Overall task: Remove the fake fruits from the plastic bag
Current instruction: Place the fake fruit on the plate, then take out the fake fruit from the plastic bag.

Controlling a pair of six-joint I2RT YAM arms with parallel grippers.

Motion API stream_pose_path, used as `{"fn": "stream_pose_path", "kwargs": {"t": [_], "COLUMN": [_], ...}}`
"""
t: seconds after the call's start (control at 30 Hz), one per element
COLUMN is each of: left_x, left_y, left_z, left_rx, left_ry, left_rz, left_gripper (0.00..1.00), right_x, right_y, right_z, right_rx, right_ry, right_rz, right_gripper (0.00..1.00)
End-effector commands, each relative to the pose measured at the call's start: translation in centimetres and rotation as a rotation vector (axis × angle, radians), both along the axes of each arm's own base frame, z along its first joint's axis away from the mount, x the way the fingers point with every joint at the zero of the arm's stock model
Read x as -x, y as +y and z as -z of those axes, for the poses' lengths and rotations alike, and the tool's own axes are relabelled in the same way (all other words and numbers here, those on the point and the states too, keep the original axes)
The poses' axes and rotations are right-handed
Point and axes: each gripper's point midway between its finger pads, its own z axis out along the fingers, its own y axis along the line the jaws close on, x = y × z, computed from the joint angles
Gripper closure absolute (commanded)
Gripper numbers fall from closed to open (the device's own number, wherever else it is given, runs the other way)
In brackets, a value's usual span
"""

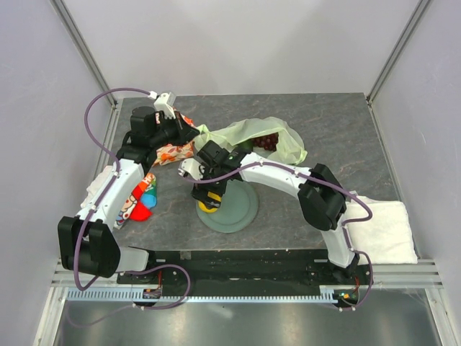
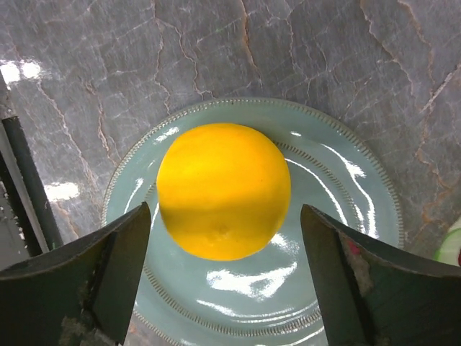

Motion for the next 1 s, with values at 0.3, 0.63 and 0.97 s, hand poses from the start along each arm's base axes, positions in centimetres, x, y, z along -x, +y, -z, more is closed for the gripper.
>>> {"fn": "stream_pose_path", "kwargs": {"t": [0.3,0.63,0.97], "left_x": [0.3,1.4,0.0], "left_y": [-0.6,-1.2,-1.5], "left_z": [-1.9,-1.3,-2.2], "left_rx": [0.051,-0.003,-0.058], "left_ry": [-0.034,-0.033,-0.057], "left_rz": [0.025,0.112,0.151], "left_gripper": [0.98,0.98,0.98], "right_x": [-4.3,-15.1,-17.3], "right_y": [-6.6,-14.8,-13.1], "right_z": [-22.4,-12.1,-10.4], "right_rx": [-0.290,-0.084,-0.090], "right_ry": [-0.229,-0.277,-0.296], "right_rz": [0.168,0.375,0.243], "right_gripper": [0.12,0.62,0.69]}}
